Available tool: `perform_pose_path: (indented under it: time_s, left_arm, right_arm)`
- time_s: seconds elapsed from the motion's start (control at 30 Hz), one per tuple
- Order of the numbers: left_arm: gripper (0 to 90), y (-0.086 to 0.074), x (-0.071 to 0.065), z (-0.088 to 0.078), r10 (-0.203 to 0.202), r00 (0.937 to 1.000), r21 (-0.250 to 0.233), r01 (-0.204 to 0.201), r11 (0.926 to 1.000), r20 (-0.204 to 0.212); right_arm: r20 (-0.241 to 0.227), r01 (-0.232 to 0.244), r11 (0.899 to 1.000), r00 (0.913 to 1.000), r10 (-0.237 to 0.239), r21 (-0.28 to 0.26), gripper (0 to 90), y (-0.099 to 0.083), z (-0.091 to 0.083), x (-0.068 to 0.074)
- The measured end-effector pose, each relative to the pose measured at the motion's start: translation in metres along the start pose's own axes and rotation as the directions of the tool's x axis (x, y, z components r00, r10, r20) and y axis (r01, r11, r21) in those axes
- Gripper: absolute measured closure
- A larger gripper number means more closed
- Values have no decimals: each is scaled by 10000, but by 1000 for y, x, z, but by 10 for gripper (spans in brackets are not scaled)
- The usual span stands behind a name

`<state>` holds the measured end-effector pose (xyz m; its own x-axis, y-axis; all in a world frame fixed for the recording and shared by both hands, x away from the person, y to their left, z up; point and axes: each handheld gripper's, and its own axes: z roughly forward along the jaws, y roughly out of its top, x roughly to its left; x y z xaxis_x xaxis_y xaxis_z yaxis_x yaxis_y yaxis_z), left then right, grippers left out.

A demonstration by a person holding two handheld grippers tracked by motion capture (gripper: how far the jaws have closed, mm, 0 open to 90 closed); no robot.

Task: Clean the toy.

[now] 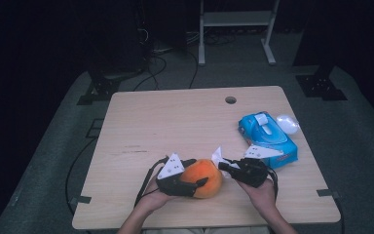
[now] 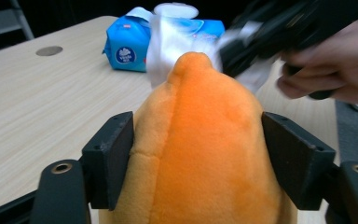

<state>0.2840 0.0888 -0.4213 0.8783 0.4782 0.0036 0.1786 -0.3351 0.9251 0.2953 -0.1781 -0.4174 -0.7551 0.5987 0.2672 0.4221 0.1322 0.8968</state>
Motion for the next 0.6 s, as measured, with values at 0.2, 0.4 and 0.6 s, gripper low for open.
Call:
perform_pose_path:
  time_s: [0.2,0.4,0.6]
  left_arm:
    - [170,6,-5,4,175,9998,114,-176,9998,52]
    - [140,-1,7,-4,-425,9981,393,407,9984,452]
    - [283,2,0,0,-93,9999,219,95,9997,-69]
  right_arm:
    - [-89,825,9965,9965,-826,-104,792,4,1,16]
    - [340,431,9990,9985,-435,124,792,-2,1,1]
    - [354,664,9972,9972,-651,-356,793,8,-9,8]
